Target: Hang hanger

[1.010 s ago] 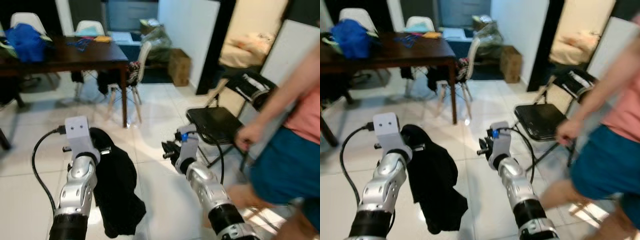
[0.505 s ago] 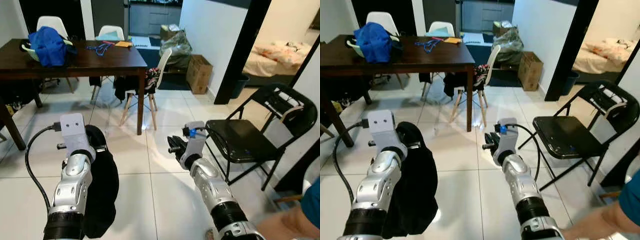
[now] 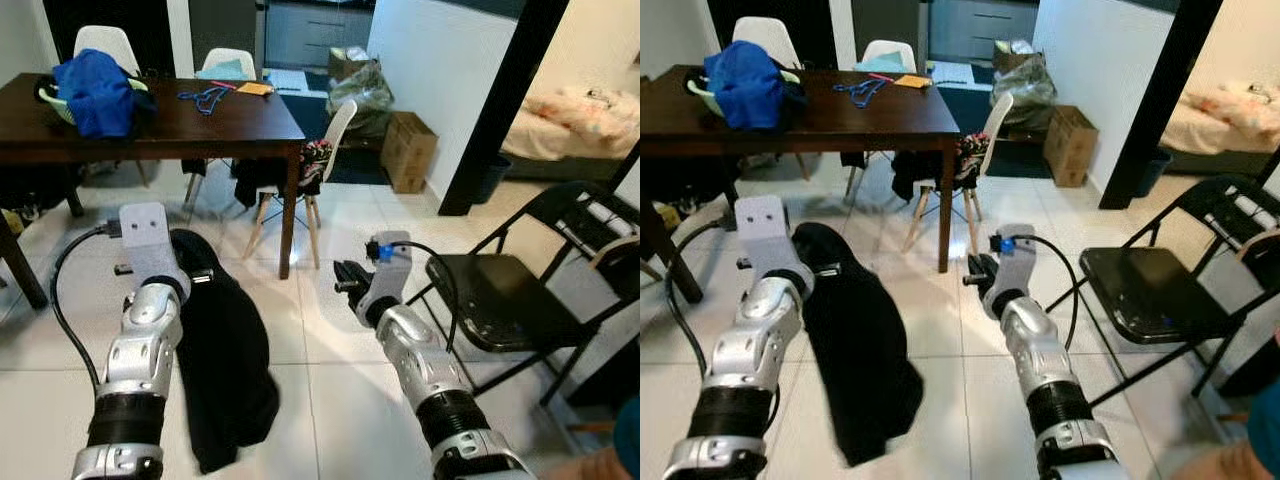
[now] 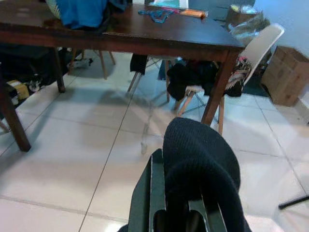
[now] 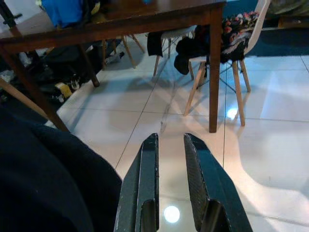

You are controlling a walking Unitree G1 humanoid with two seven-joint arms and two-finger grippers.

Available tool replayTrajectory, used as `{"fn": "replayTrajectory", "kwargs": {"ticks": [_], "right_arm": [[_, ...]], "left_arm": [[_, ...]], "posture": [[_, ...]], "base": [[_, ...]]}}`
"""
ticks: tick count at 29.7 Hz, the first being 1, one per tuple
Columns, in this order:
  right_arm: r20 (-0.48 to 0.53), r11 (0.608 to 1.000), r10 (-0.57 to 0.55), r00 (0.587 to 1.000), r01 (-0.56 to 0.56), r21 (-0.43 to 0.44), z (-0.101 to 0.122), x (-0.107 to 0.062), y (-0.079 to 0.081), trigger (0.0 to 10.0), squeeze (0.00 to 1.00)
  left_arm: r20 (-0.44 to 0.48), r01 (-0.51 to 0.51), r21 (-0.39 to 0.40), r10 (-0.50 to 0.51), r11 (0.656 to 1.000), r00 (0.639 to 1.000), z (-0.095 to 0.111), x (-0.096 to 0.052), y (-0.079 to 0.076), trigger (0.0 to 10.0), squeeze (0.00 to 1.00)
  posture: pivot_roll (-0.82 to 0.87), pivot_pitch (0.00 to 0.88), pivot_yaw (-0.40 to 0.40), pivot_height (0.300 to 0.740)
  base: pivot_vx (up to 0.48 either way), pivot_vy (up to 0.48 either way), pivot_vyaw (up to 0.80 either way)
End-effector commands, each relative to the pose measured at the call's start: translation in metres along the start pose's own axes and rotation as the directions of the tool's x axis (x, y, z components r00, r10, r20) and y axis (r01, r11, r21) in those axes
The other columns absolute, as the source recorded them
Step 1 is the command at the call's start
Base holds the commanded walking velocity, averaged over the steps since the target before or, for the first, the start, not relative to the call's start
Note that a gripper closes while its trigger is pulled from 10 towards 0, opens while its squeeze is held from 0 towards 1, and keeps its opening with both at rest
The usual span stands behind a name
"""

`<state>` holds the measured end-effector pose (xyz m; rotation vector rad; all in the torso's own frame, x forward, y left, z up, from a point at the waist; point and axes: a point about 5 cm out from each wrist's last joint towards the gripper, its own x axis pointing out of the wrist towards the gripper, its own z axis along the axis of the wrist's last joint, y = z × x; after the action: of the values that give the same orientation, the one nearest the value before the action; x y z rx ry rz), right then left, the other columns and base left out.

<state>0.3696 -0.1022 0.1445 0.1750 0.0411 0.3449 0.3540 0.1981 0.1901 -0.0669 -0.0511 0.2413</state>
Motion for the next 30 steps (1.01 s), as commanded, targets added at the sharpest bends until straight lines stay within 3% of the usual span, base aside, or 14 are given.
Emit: {"fn": "replayTrajectory", "kwargs": {"ticks": [1, 4, 5, 17, 25, 28, 30], "right_arm": [[-0.016, 1.0, -0.019, 1.0, 0.019, -0.016, -0.005, -0.003, -0.008, 10.0, 0.0], [-0.018, 0.998, -0.008, 1.0, 0.007, -0.059, -0.005, -0.004, -0.006, 10.0, 0.0], [-0.021, 0.998, -0.001, 1.0, 0.0, -0.066, -0.006, -0.007, -0.005, 10.0, 0.0], [-0.011, 0.999, -0.03, 0.999, 0.03, -0.029, -0.01, -0.014, -0.008, 10.0, 0.0], [0.001, 1.0, -0.018, 1.0, 0.018, -0.012, -0.006, -0.008, -0.002, 10.0, 0.0], [0.011, 1.0, -0.021, 1.0, 0.021, 0.011, -0.003, -0.008, -0.002, 10.0, 0.0], [0.005, 1.0, -0.026, 1.0, 0.026, 0.01, -0.003, -0.007, -0.003, 10.0, 0.0]], "left_arm": [[0.01, 0.028, 0.005, -0.028, 1.0, 1.0, 0.003, 0.0, -0.006, 10.0, 0.0], [0.004, 0.028, 0.016, -0.028, 0.999, 1.0, 0.0, -0.002, -0.006, 10.0, 0.0], [0.007, 0.036, 0.011, -0.036, 0.999, 0.999, -0.001, -0.005, -0.006, 10.0, 0.0], [0.011, 0.025, 0.004, -0.025, 1.0, 1.0, -0.002, -0.01, -0.003, 10.0, 0.0], [0.058, 0.005, -0.014, -0.005, 1.0, 0.998, 0.012, -0.01, 0.002, 10.0, 0.0], [0.076, -0.007, -0.021, 0.008, 1.0, 0.997, 0.016, -0.015, 0.005, 10.0, 0.0], [0.082, -0.006, -0.015, 0.007, 1.0, 0.997, 0.019, -0.014, 0.005, 10.0, 0.0]], "posture": [[0.05, 0.088, -0.079, 0.74], [0.04, 0.109, -0.074, 0.74], [0.05, 0.066, -0.073, 0.74], [0.05, 0.072, -0.071, 0.74], [0.06, 0.072, -0.089, 0.74], [0.08, 0.03, -0.101, 0.74], [0.1, 0.072, -0.11, 0.74]], "base": [[0.416, 0.0, -0.64], [0.416, 0.0, -0.43], [0.416, 0.0, 0.0], [0.417, 0.0, 0.0], [0.419, 0.0, 0.0], [0.421, 0.0, 0.0], [0.424, 0.0, 0.0]]}}
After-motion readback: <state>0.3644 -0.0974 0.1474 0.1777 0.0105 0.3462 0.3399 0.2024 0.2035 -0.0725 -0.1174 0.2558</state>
